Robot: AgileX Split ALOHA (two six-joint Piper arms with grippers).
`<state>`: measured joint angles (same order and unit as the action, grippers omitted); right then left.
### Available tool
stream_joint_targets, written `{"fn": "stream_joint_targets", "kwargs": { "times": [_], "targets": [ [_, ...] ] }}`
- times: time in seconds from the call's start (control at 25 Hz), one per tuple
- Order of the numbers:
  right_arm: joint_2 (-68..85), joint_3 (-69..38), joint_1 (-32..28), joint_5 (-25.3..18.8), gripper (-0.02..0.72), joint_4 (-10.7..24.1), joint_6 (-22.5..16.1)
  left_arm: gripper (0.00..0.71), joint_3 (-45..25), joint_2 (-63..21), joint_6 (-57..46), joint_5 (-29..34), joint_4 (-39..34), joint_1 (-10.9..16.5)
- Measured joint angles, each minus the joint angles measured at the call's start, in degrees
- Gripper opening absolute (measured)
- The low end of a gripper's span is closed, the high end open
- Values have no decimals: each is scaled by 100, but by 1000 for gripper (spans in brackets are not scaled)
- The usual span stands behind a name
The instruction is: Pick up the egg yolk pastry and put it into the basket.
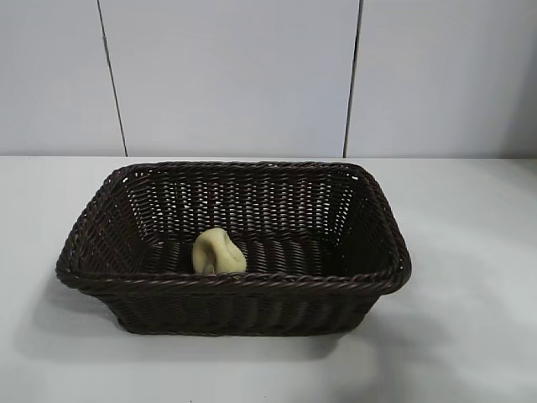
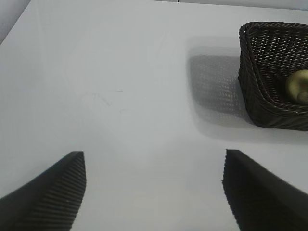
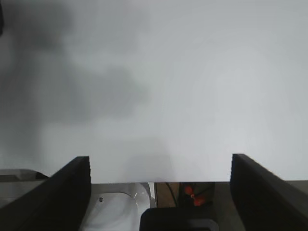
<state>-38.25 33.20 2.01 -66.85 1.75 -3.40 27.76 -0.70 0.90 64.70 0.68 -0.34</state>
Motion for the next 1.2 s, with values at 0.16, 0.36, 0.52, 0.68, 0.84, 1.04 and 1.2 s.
{"fn": "stream_joint_targets", "kwargs": {
  "times": [0.16,0.36,0.52,0.68,0.84,1.04,1.2],
  "targets": [
    [996,-375,0,37,569,0,24,571,0,0,0,0,0,0],
    [1765,-565,0,412,569,-11,24,571,0,0,0,0,0,0],
    [1876,-637,0,524,569,-25,24,571,0,0,0,0,0,0],
    [1876,-637,0,531,569,-25,24,571,0,0,0,0,0,0],
    [1876,-637,0,533,569,-25,24,571,0,0,0,0,0,0],
    [2199,-637,0,538,569,-25,24,571,0,0,0,0,0,0],
    [2960,-637,0,532,569,-25,24,571,0,0,0,0,0,0]
  ]
}}
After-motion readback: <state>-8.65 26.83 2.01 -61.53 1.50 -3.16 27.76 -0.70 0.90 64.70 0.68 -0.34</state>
